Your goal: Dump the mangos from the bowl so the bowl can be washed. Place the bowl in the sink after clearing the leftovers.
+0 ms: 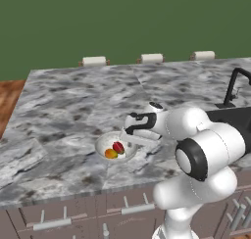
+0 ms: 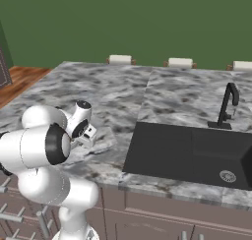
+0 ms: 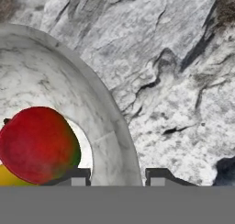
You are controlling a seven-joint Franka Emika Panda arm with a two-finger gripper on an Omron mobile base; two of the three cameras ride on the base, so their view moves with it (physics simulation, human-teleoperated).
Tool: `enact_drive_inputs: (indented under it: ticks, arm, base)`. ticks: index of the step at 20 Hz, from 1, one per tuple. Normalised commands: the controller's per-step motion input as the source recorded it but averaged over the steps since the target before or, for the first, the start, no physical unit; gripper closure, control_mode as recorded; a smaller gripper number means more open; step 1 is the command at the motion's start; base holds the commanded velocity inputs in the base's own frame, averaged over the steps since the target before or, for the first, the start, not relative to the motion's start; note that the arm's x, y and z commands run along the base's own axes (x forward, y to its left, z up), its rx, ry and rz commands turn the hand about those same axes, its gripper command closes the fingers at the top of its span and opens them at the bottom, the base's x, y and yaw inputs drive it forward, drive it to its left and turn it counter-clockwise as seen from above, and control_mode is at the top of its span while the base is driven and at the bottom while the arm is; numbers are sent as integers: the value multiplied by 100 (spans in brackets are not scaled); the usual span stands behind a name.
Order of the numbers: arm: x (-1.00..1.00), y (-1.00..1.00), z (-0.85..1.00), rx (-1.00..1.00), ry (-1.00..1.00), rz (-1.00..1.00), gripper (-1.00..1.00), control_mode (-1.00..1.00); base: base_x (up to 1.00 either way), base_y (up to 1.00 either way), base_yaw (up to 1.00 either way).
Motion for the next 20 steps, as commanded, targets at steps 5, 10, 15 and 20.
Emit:
enact_drive_inputs:
  ticks: [5,10,15,20]
  arm:
    - [-2,0,1,0,-3,0,100,-100]
    - [-27,-3,22,0,-5,-6,100,-100]
    - [-58,-34,55,3,-1,-14,100,-100]
    - [-67,-45,85,3,-1,-19,100,-100]
  base:
    - [0,0,0]
    - [0,0,0]
    - [0,0,0]
    - [0,0,0]
